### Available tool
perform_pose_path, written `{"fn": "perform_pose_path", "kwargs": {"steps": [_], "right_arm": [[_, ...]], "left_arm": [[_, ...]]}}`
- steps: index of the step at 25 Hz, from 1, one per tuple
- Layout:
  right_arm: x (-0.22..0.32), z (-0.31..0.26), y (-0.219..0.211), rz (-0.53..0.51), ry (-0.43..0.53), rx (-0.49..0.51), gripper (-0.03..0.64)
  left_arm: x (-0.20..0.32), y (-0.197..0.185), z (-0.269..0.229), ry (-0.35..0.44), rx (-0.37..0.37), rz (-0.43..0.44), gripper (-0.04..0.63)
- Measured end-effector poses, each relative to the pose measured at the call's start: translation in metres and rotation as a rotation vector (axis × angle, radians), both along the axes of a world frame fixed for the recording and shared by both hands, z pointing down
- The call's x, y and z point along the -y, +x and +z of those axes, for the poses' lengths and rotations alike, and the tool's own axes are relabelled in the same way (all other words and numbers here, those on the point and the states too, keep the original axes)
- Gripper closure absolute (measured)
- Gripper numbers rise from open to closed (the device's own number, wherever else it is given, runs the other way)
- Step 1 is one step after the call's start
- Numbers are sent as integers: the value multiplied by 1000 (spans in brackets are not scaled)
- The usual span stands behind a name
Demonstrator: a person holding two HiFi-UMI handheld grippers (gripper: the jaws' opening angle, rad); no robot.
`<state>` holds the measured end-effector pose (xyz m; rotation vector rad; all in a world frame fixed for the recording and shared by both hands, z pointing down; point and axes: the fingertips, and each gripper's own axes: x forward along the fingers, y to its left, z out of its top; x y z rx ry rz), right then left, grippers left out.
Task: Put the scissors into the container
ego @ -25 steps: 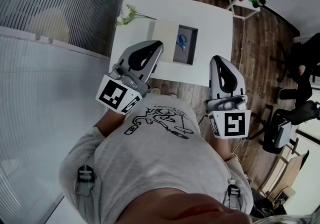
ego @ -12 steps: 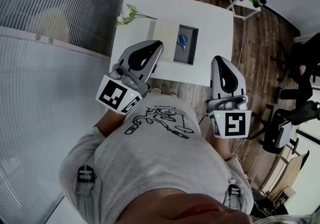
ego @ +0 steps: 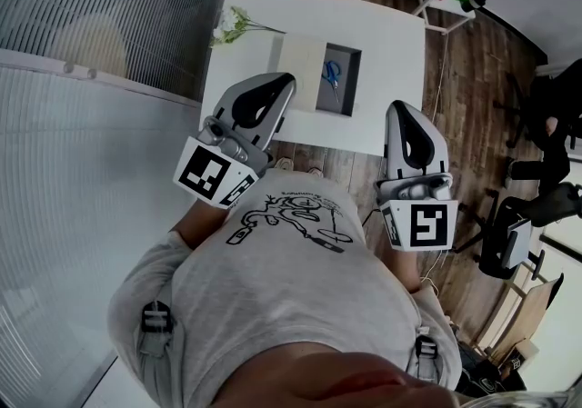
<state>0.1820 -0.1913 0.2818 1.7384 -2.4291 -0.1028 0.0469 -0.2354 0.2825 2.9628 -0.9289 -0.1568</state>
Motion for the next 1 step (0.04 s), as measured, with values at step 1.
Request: {"fn": "perform_pose_path", "kwargs": {"steps": [1], "right_arm": [[1,0,1,-1,0,0,610]], "left_arm": [[1,1,0,0,0,0,574]]}}
